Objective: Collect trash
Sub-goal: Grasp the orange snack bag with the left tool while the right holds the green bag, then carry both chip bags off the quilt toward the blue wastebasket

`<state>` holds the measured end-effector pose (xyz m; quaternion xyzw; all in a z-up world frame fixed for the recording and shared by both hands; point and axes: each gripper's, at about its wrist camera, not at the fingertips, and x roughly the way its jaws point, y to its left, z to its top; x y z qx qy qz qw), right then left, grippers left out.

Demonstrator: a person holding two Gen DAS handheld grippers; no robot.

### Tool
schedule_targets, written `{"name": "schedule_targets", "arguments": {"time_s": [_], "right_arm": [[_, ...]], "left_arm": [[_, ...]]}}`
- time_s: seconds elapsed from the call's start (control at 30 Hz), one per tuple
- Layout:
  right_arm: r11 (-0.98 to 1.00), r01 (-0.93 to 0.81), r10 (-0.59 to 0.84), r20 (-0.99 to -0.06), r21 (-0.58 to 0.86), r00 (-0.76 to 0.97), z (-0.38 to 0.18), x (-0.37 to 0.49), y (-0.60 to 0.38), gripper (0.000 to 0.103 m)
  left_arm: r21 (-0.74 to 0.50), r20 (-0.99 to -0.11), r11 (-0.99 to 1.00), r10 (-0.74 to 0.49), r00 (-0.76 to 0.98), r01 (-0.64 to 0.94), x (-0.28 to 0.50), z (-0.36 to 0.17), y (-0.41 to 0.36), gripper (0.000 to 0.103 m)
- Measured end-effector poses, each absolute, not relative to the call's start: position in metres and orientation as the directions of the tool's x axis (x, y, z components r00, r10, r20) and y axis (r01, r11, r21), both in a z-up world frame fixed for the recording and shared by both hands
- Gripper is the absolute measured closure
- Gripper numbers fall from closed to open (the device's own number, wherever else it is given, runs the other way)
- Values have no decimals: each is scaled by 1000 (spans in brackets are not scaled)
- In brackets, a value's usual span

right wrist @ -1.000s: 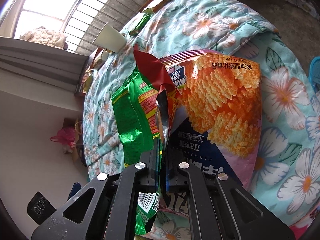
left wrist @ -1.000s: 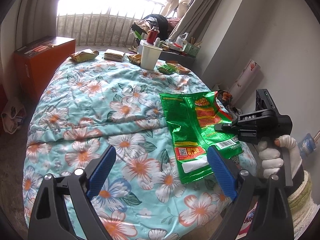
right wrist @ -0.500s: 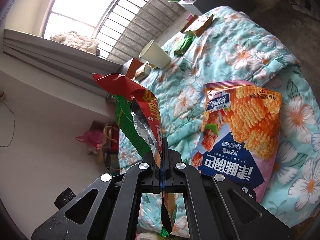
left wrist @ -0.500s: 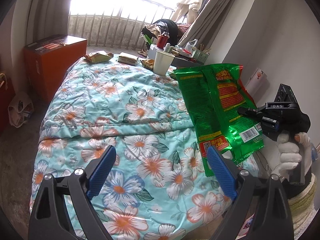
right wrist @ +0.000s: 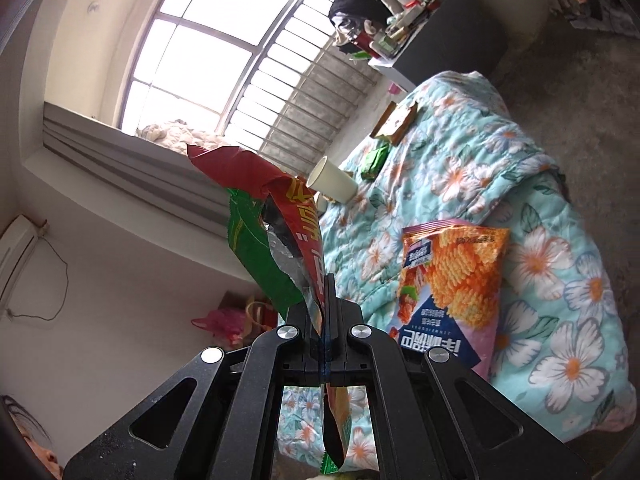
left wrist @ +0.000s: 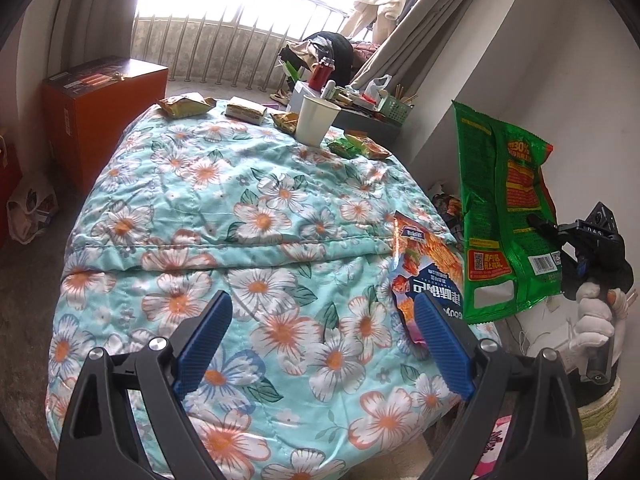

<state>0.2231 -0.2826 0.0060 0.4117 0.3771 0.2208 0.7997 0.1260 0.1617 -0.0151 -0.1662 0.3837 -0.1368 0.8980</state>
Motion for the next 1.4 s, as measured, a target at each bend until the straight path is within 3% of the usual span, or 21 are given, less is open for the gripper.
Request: {"name": "schedule_targets", "arguments": {"time_s": [0.17, 0.33, 0.5, 0.67, 0.8, 1.03, 1.27, 1.4], "right_arm": [[536, 54, 606, -429, 843, 670, -16, 190, -335, 103], [493, 181, 577, -476, 851, 664, -73, 173, -367, 103], [426, 272, 592, -493, 863, 637, -123, 173, -382, 103], [425, 283, 608, -503, 860, 614, -136, 178, -380, 103], [429, 284, 621, -508, 857, 597, -139, 182, -377, 103], [425, 275, 632, -501, 862, 591, -144, 183, -379, 103], [494, 279, 601, -555, 823, 575, -141, 189, -371, 103], [529, 283, 580, -584, 800, 568, -140, 193, -366, 103]], "left_arm": [[-465, -628, 859, -490, 605, 214, 148, -19, 135, 14], [-482, -665, 825, -564, 490, 294, 178, -31, 89, 23], [-539, -719, 800, -600, 350, 263, 218, -58, 50, 29], [-552, -759, 807, -591, 274, 211, 253, -77, 26, 30], [-581, -773, 793, -609, 179, 187, 267, -91, 14, 43], [-741, -661, 670, -738, 132, 35, 275, -112, 39, 48], [-738, -668, 675, -729, 148, -5, 274, -114, 44, 46], [-831, -556, 555, -827, 84, -35, 277, -123, 33, 46]]}}
